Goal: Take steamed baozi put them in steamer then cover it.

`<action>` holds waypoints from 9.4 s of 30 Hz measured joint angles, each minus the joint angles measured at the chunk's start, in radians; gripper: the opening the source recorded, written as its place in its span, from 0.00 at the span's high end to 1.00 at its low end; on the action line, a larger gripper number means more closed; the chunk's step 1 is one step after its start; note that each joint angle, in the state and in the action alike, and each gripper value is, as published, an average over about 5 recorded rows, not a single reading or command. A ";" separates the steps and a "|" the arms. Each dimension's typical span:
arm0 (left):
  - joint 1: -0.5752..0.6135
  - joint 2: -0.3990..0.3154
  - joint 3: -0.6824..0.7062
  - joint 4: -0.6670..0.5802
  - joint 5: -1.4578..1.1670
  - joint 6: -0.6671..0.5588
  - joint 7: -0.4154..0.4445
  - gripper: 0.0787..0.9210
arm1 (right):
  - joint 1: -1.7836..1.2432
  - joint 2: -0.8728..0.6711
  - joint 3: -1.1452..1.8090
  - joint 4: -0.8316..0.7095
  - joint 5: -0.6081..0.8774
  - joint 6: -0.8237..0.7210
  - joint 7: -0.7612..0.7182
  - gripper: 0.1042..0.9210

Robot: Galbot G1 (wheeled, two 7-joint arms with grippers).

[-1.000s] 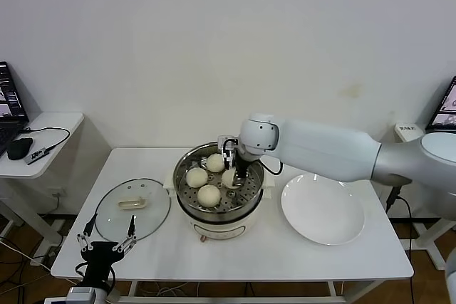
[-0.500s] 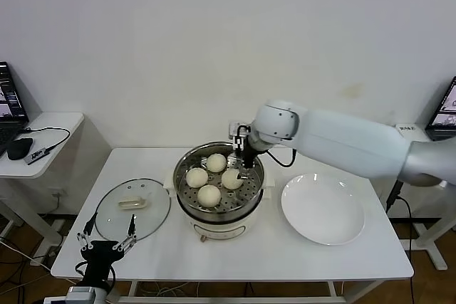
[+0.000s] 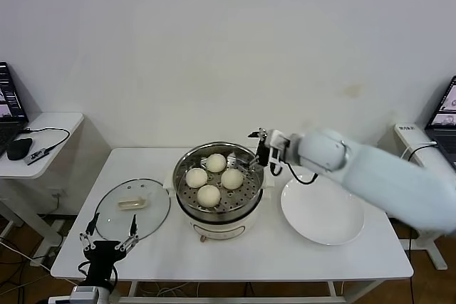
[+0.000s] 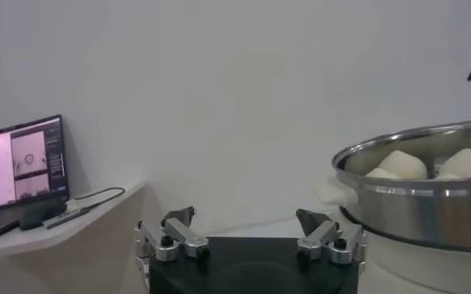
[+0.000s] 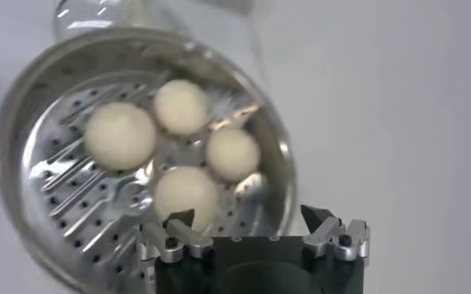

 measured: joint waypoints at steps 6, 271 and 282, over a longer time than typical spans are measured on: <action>-0.011 0.001 -0.001 0.023 0.017 0.000 -0.008 0.12 | -0.380 0.021 0.372 0.055 -0.104 0.176 0.089 0.12; -0.142 0.081 0.188 -0.114 0.267 0.103 0.044 0.12 | -1.614 0.715 1.372 0.075 -0.510 0.698 -0.026 0.12; -0.013 0.024 0.103 -0.010 -0.095 -0.044 -0.036 0.12 | -1.692 0.620 1.324 0.162 -0.433 0.650 0.041 0.12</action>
